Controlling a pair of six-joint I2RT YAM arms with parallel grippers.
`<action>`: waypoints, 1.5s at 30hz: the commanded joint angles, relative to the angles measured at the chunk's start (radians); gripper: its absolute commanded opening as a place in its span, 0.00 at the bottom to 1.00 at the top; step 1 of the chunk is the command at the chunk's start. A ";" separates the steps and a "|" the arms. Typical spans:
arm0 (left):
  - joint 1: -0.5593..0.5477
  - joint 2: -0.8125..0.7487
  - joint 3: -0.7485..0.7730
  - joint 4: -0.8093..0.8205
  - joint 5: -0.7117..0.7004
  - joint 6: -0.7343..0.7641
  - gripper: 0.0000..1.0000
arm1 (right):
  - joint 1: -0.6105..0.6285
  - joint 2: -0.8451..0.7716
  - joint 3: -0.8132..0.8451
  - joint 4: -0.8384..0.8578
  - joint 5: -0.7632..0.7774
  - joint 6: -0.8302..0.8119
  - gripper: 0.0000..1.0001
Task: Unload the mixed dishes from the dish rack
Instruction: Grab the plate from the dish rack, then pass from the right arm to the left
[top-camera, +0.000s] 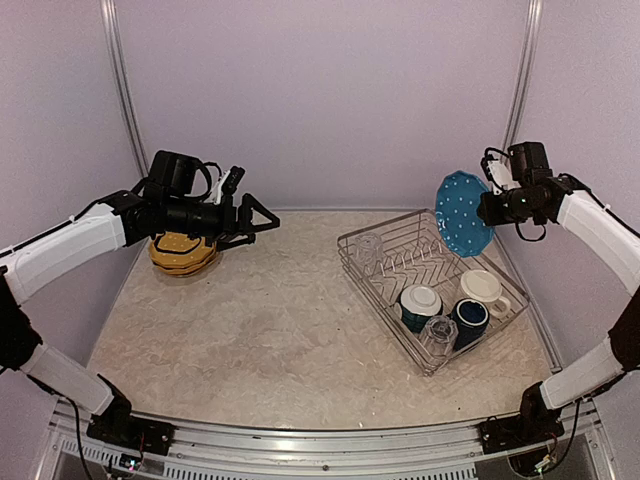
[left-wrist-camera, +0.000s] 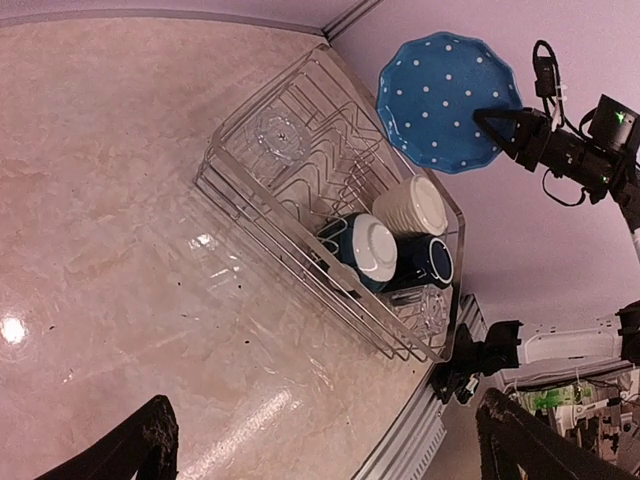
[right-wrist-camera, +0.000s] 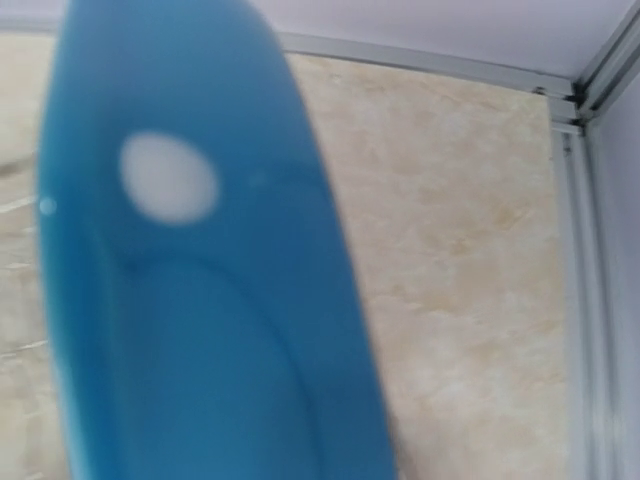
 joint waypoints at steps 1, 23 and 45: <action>-0.055 0.033 -0.014 0.051 0.021 -0.042 0.99 | 0.011 -0.165 -0.069 0.186 -0.142 0.142 0.00; -0.191 0.471 0.270 0.586 0.161 -0.572 0.92 | 0.105 -0.379 -0.539 0.970 -0.685 0.917 0.00; -0.297 0.474 0.348 0.450 -0.080 -0.372 0.19 | 0.237 -0.357 -0.588 1.038 -0.593 0.980 0.00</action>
